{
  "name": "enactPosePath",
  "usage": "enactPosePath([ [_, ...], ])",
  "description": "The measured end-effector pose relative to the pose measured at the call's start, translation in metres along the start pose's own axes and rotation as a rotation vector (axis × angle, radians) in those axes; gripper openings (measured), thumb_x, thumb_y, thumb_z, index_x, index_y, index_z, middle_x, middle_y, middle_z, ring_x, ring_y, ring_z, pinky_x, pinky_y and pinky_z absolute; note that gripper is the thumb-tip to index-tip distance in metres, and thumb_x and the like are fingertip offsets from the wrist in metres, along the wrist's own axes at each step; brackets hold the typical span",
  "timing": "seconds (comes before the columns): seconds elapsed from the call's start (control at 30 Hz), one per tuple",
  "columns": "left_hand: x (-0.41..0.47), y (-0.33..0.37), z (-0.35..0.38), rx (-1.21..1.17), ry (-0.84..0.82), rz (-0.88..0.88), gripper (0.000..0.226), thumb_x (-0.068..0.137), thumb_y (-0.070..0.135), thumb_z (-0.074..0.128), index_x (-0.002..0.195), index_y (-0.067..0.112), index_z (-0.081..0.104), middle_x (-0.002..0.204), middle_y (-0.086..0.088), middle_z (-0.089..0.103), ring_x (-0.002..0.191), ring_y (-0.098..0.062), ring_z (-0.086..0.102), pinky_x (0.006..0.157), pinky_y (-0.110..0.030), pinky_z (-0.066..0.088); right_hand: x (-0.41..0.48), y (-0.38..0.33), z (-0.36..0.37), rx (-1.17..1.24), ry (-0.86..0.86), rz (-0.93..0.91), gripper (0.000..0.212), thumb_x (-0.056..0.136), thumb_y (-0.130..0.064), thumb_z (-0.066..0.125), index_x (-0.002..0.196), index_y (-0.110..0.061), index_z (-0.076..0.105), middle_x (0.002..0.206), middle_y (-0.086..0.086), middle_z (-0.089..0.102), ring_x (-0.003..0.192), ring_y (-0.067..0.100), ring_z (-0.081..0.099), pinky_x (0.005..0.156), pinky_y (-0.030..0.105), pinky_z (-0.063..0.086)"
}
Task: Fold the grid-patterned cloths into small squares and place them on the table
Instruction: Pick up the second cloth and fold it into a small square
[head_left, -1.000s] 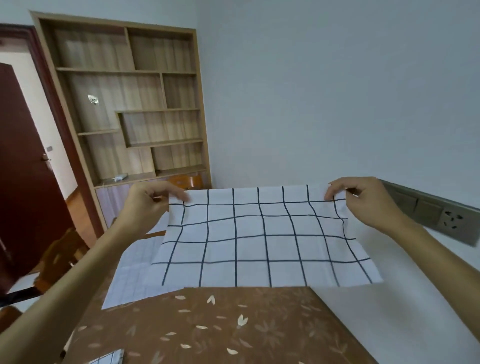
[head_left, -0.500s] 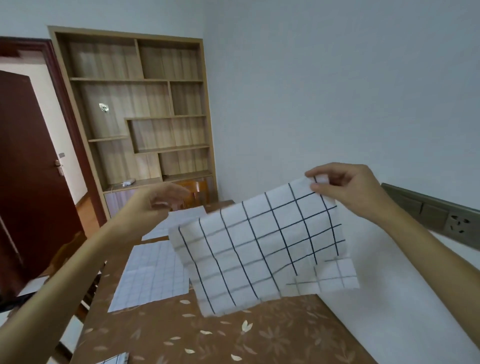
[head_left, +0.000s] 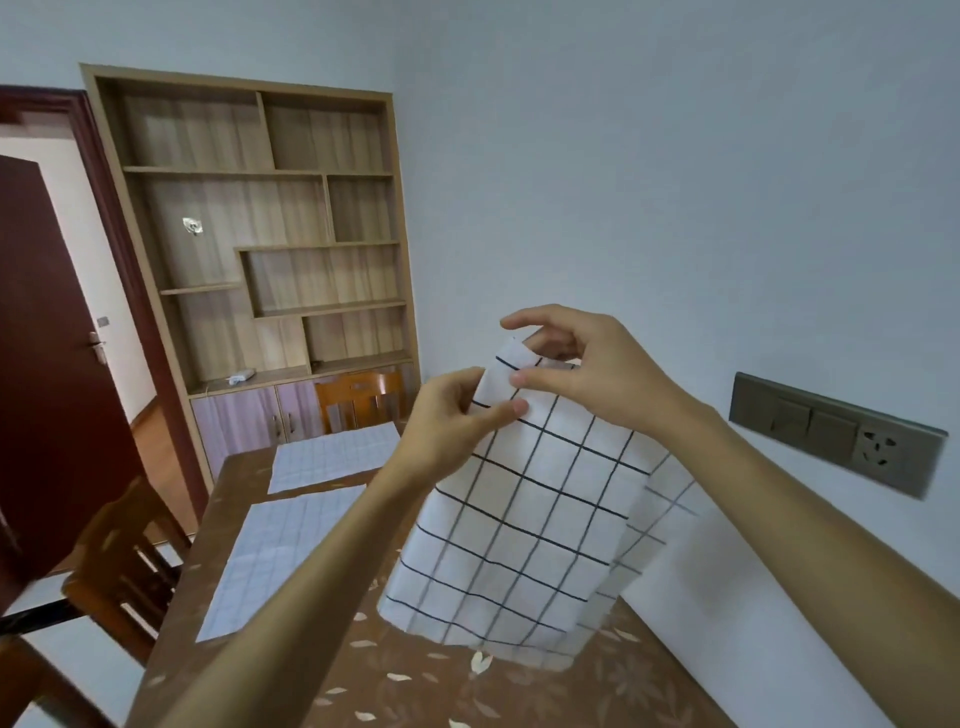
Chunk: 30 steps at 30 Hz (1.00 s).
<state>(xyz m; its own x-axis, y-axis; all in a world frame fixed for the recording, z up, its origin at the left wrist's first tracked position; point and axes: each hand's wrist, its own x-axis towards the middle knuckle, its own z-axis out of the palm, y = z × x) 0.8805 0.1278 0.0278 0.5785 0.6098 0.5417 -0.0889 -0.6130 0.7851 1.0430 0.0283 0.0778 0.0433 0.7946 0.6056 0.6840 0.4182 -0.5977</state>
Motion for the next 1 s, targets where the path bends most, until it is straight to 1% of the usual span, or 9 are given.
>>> enactPosePath([
  [0.2, 0.000, -0.002, -0.019, -0.124, 0.274, -0.107, 0.023, 0.076, 0.012, 0.085, 0.097, 0.009, 0.076, 0.092, -0.008, 0.079, 0.086, -0.027, 0.076, 0.081, -0.046, 0.063, -0.019, 0.036, -0.027, -0.200, 0.023, 0.313, 0.056, 0.073, -0.055, 0.080, 0.119, -0.025, 0.068, 0.117, -0.004, 0.070, 0.114, 0.011, 0.062, 0.100, 0.032, 0.049],
  [0.27, -0.002, -0.002, -0.029, -0.181, 0.324, -0.135, 0.024, 0.074, 0.012, 0.086, 0.096, 0.012, 0.075, 0.094, -0.007, 0.079, 0.090, -0.029, 0.076, 0.084, -0.048, 0.062, -0.026, 0.049, -0.033, -0.143, -0.006, 0.391, 0.057, 0.070, -0.058, 0.081, 0.106, -0.016, 0.071, 0.102, -0.005, 0.070, 0.096, 0.011, 0.065, 0.088, 0.030, 0.050],
  [0.33, -0.003, -0.002, -0.038, -0.221, 0.338, -0.158, 0.027, 0.073, 0.011, 0.087, 0.095, 0.018, 0.074, 0.096, -0.003, 0.079, 0.092, -0.023, 0.076, 0.086, -0.044, 0.061, -0.033, 0.055, -0.030, 0.004, -0.001, 0.411, 0.036, 0.073, -0.049, 0.081, 0.091, -0.018, 0.074, 0.083, -0.017, 0.066, 0.079, -0.001, 0.060, 0.072, 0.014, 0.046],
  [0.4, -0.004, -0.001, -0.044, -0.217, 0.316, -0.163, 0.030, 0.071, 0.010, 0.087, 0.097, 0.017, 0.073, 0.098, -0.003, 0.079, 0.095, -0.022, 0.076, 0.088, -0.041, 0.060, -0.036, 0.060, -0.025, 0.136, 0.047, 0.404, 0.019, 0.078, -0.037, 0.081, 0.090, -0.022, 0.077, 0.086, -0.022, 0.074, 0.087, -0.004, 0.065, 0.074, 0.005, 0.046],
  [0.5, -0.006, -0.001, -0.049, -0.174, 0.226, -0.175, 0.038, 0.071, 0.007, 0.086, 0.106, 0.011, 0.073, 0.100, -0.004, 0.079, 0.094, -0.021, 0.076, 0.084, -0.034, 0.061, -0.035, 0.061, -0.017, 0.238, 0.128, 0.374, 0.017, 0.081, -0.030, 0.081, 0.093, -0.019, 0.078, 0.095, -0.014, 0.079, 0.096, -0.001, 0.071, 0.085, 0.015, 0.051],
  [0.6, -0.009, -0.001, -0.052, -0.126, 0.155, -0.203, 0.033, 0.077, 0.009, 0.083, 0.107, 0.015, 0.072, 0.097, 0.002, 0.080, 0.090, -0.015, 0.076, 0.074, -0.025, 0.062, -0.032, 0.059, -0.014, 0.310, 0.177, 0.357, 0.020, 0.079, -0.020, 0.083, 0.098, -0.017, 0.078, 0.098, -0.008, 0.080, 0.096, 0.004, 0.074, 0.081, 0.017, 0.057],
  [0.73, -0.010, -0.001, -0.056, -0.159, 0.103, -0.245, 0.022, 0.091, 0.017, 0.069, 0.112, 0.008, 0.071, 0.101, -0.007, 0.079, 0.096, -0.024, 0.076, 0.081, -0.037, 0.063, -0.030, 0.059, -0.018, 0.293, 0.185, 0.366, 0.022, 0.077, -0.011, 0.084, 0.097, -0.017, 0.075, 0.094, -0.001, 0.080, 0.089, 0.011, 0.075, 0.077, 0.022, 0.059],
  [0.87, -0.011, -0.001, -0.055, -0.123, 0.163, -0.194, 0.023, 0.085, 0.012, 0.075, 0.108, 0.007, 0.074, 0.098, -0.008, 0.079, 0.093, -0.024, 0.076, 0.082, -0.038, 0.062, -0.031, 0.059, -0.020, 0.371, 0.207, 0.388, 0.021, 0.083, -0.007, 0.078, 0.101, -0.015, 0.074, 0.099, 0.003, 0.079, 0.096, 0.020, 0.073, 0.087, 0.031, 0.057],
  [1.0, -0.012, -0.001, -0.048, -0.146, 0.264, -0.167, 0.029, 0.077, 0.015, 0.083, 0.105, 0.012, 0.076, 0.097, -0.004, 0.080, 0.090, -0.019, 0.077, 0.074, -0.031, 0.063, -0.036, 0.060, -0.016, 0.335, 0.238, 0.361, 0.019, 0.086, -0.023, 0.077, 0.103, -0.013, 0.077, 0.108, 0.006, 0.078, 0.106, 0.026, 0.072, 0.103, 0.044, 0.052],
])
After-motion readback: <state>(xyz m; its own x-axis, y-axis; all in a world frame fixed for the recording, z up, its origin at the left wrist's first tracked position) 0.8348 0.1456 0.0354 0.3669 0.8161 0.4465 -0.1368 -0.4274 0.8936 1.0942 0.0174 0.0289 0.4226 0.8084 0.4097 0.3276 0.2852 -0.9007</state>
